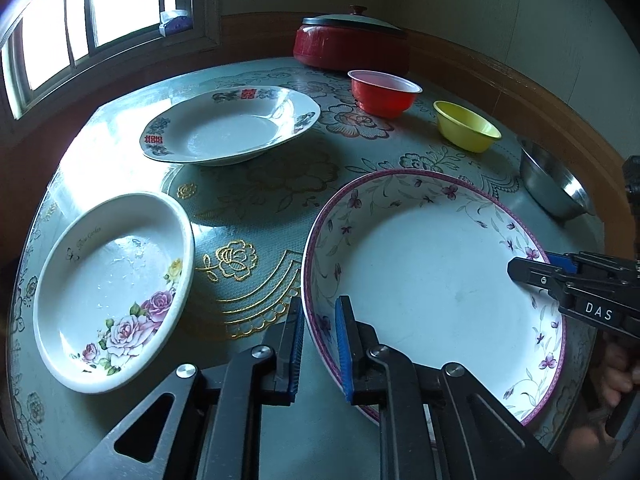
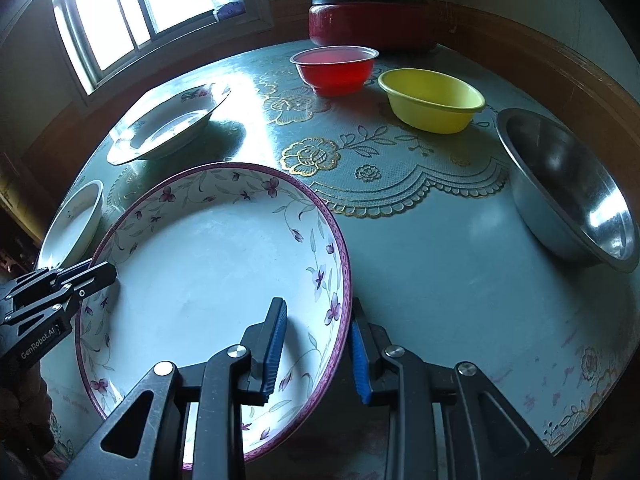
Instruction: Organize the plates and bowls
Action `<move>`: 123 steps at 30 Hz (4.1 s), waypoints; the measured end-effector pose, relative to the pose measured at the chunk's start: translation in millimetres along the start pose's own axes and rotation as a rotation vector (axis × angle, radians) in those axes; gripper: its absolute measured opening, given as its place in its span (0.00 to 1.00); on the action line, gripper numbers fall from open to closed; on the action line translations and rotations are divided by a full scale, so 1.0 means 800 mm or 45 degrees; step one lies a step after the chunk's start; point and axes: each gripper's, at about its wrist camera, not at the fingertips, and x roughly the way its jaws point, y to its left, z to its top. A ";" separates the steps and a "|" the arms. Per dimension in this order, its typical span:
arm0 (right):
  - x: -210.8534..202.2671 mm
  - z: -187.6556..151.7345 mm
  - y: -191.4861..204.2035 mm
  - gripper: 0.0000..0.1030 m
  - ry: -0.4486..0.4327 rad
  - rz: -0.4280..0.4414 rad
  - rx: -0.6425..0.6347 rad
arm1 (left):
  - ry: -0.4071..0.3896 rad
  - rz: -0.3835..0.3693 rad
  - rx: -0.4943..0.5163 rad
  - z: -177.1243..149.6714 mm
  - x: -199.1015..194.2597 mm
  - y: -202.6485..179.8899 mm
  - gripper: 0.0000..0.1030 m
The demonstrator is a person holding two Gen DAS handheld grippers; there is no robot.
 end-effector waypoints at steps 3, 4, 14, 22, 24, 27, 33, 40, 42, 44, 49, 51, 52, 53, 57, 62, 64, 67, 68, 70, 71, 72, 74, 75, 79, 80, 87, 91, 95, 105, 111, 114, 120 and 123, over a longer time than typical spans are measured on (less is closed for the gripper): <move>0.001 0.004 -0.006 0.22 0.018 0.060 -0.047 | -0.003 0.018 -0.024 -0.007 -0.007 -0.001 0.14; 0.002 0.006 -0.008 0.21 0.025 0.086 -0.064 | -0.005 0.031 -0.028 -0.010 -0.010 -0.003 0.14; 0.013 0.032 0.011 0.10 0.038 0.248 -0.347 | -0.047 0.105 -0.233 -0.058 -0.054 0.010 0.15; 0.031 0.055 0.043 0.10 0.039 0.257 -0.593 | -0.088 0.230 -0.315 -0.077 -0.073 -0.003 0.14; 0.033 0.056 0.054 0.12 0.027 0.235 -0.672 | -0.090 0.257 -0.316 -0.079 -0.075 -0.007 0.15; 0.036 0.061 0.059 0.12 0.035 0.231 -0.729 | -0.097 0.270 -0.305 -0.082 -0.079 -0.013 0.15; 0.041 0.070 0.052 0.13 0.081 0.295 -0.736 | -0.106 0.254 -0.355 -0.083 -0.084 -0.012 0.11; 0.051 0.080 0.050 0.13 0.123 0.367 -0.676 | -0.104 0.310 -0.359 -0.078 -0.080 -0.012 0.09; 0.051 0.084 0.052 0.11 0.107 0.361 -0.668 | -0.103 0.305 -0.371 -0.076 -0.079 -0.008 0.08; 0.053 0.087 0.056 0.11 0.106 0.356 -0.660 | -0.101 0.299 -0.388 -0.072 -0.077 -0.002 0.07; 0.061 0.099 0.060 0.11 0.114 0.319 -0.638 | -0.094 0.321 -0.329 -0.060 -0.067 -0.003 0.07; 0.062 0.102 0.059 0.12 0.121 0.309 -0.632 | -0.091 0.306 -0.298 -0.058 -0.067 -0.005 0.07; 0.062 0.103 0.060 0.12 0.130 0.303 -0.638 | -0.099 0.294 -0.290 -0.058 -0.069 -0.005 0.04; 0.062 0.103 0.059 0.12 0.138 0.298 -0.637 | -0.104 0.267 -0.289 -0.058 -0.071 -0.003 0.03; 0.065 0.109 0.057 0.13 0.169 0.305 -0.607 | -0.089 0.245 -0.289 -0.053 -0.073 0.011 0.03; 0.063 0.114 0.063 0.15 0.166 0.313 -0.617 | -0.112 0.246 -0.299 -0.041 -0.083 0.033 0.01; 0.063 0.113 0.067 0.12 0.161 0.280 -0.651 | -0.132 0.225 -0.338 -0.033 -0.086 0.046 0.01; 0.063 0.119 0.065 0.12 0.171 0.313 -0.638 | -0.167 0.227 -0.385 -0.014 -0.089 0.064 0.01; 0.062 0.124 0.063 0.12 0.164 0.330 -0.615 | -0.175 0.247 -0.399 -0.007 -0.088 0.071 0.01; 0.059 0.135 0.061 0.13 0.138 0.348 -0.575 | -0.174 0.255 -0.415 0.008 -0.083 0.084 0.01; 0.057 0.141 0.061 0.18 0.121 0.359 -0.556 | -0.177 0.269 -0.436 0.016 -0.081 0.092 0.01; 0.056 0.148 0.060 0.25 0.108 0.381 -0.523 | -0.171 0.269 -0.457 0.024 -0.077 0.099 0.01; 0.059 0.161 0.060 0.29 0.103 0.448 -0.443 | -0.165 0.247 -0.498 0.038 -0.069 0.116 0.03; 0.063 0.166 0.062 0.29 0.099 0.468 -0.414 | -0.165 0.243 -0.510 0.045 -0.065 0.122 0.05; 0.083 0.184 0.061 0.29 0.095 0.521 -0.258 | -0.137 0.216 -0.480 0.070 -0.043 0.138 0.24; 0.087 0.189 0.059 0.29 0.095 0.542 -0.208 | -0.126 0.196 -0.481 0.076 -0.037 0.141 0.25; 0.120 0.235 0.056 0.29 0.116 0.634 0.103 | -0.056 0.097 -0.527 0.122 -0.001 0.177 0.27; 0.148 0.256 0.069 0.29 0.141 0.572 0.144 | -0.028 0.076 -0.579 0.146 0.023 0.204 0.27; 0.179 0.264 0.073 0.29 0.214 0.581 0.200 | -0.016 0.081 -0.602 0.167 0.050 0.227 0.28; 0.197 0.276 0.089 0.16 0.222 0.607 0.113 | 0.088 0.059 -0.538 0.205 0.120 0.235 0.23; 0.200 0.273 0.077 0.19 0.220 0.547 0.113 | 0.113 -0.036 -0.467 0.197 0.117 0.214 0.21; 0.199 0.270 0.072 0.18 0.214 0.541 0.094 | 0.135 -0.061 -0.503 0.198 0.122 0.218 0.25; 0.197 0.266 0.062 0.17 0.227 0.566 0.092 | 0.144 -0.014 -0.501 0.202 0.128 0.208 0.24; 0.186 0.262 0.058 0.18 0.212 0.527 0.068 | 0.134 -0.016 -0.495 0.195 0.123 0.203 0.24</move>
